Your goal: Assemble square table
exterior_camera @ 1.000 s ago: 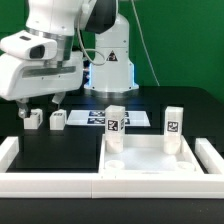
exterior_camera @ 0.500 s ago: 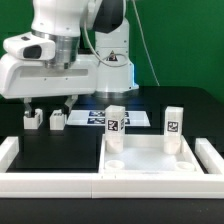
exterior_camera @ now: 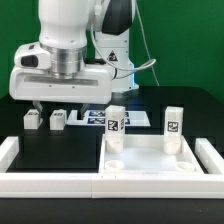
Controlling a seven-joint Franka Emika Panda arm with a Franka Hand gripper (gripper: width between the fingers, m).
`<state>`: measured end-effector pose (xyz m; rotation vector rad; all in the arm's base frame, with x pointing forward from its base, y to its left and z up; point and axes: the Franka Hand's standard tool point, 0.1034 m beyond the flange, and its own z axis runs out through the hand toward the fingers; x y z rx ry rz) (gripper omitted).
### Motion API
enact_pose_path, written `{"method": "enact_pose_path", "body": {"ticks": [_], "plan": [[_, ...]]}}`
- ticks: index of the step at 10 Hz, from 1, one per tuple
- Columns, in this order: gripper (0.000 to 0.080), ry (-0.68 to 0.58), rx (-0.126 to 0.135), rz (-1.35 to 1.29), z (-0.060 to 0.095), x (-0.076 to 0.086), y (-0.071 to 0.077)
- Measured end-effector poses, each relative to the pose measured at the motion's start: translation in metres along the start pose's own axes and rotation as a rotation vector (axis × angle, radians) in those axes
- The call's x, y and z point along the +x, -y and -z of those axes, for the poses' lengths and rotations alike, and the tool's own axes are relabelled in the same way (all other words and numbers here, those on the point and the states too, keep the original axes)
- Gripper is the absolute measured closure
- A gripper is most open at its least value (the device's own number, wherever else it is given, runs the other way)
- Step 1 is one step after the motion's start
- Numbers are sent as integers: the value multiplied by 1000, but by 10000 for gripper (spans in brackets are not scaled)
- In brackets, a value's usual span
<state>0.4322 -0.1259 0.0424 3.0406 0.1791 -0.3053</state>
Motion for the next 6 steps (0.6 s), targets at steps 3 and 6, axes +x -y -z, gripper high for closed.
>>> {"method": "enact_pose_path", "body": {"ticks": [3,6], "plan": [[150,124,45,-24,-10,-25,-15],[150,435,68,-118,-5,-42,-12]]}}
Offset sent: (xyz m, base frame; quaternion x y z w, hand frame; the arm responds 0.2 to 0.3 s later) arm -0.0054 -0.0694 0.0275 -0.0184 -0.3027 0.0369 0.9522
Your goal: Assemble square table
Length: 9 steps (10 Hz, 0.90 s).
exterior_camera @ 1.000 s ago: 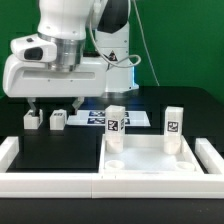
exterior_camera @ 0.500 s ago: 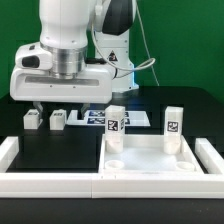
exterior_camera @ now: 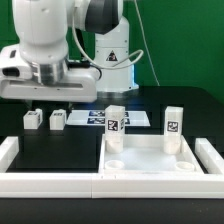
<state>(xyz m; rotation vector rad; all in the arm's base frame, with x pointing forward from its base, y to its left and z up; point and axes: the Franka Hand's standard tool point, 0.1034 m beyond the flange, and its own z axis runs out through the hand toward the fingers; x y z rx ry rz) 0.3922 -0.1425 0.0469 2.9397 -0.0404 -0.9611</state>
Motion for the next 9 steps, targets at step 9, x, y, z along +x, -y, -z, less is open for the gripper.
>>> {"method": "enact_pose_path", "body": {"ticks": [9], "plan": [[150,311,10,55,-56,-15,14]]}}
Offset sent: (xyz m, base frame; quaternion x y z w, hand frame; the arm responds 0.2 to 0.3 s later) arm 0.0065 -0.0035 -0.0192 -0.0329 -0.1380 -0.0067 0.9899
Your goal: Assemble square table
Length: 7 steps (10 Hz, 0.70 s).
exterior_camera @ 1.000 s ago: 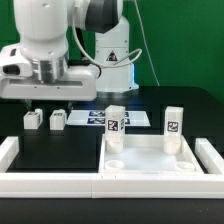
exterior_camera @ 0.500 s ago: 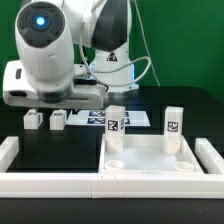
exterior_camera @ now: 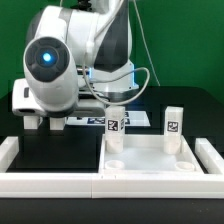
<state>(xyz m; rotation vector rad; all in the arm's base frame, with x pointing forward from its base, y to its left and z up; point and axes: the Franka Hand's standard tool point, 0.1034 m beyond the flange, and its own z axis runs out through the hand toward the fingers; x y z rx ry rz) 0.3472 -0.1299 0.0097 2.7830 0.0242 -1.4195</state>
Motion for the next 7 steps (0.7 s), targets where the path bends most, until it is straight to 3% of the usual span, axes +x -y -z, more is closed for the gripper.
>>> {"method": "enact_pose_path", "body": {"ticks": [3,5,6,7], "plan": [[150,33,6,9,-10,0,3],[408,33,4,16,-10,0,4],[408,33,4,18,-10,0,4],[514,33,3,20,-9,0,4]]}}
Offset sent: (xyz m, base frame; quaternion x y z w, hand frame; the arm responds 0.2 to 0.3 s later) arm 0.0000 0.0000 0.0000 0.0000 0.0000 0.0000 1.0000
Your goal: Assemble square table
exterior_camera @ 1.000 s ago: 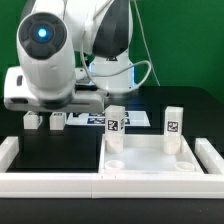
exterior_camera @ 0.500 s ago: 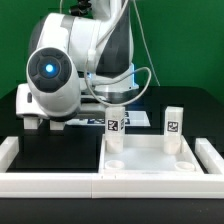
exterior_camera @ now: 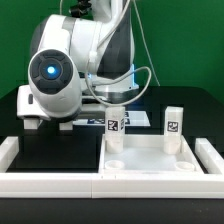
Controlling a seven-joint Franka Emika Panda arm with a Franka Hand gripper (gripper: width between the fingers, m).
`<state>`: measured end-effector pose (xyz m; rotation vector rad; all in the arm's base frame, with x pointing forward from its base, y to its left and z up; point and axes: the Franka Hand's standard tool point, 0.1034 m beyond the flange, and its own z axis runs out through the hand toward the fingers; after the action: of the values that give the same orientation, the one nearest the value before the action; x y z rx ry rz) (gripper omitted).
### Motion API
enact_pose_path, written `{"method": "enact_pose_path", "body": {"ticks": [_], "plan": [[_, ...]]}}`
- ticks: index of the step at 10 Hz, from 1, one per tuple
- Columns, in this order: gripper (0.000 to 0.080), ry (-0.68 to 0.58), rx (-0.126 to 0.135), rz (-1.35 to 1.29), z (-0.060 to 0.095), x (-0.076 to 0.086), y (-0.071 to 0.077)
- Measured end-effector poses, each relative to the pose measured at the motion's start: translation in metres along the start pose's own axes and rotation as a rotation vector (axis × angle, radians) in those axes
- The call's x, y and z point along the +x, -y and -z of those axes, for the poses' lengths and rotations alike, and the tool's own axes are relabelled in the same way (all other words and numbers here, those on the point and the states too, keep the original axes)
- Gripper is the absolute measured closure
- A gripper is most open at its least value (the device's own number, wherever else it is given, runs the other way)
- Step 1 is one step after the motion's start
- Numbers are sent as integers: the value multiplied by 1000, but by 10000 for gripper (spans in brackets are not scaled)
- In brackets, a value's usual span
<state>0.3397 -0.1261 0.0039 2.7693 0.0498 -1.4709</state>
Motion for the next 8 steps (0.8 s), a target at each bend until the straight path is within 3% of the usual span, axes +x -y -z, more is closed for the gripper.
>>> {"method": "enact_pose_path", "body": {"ticks": [5,8], "plan": [[514,0,-5,21,4,0,2],[512,-42,-31,80,89,-27,11]]}}
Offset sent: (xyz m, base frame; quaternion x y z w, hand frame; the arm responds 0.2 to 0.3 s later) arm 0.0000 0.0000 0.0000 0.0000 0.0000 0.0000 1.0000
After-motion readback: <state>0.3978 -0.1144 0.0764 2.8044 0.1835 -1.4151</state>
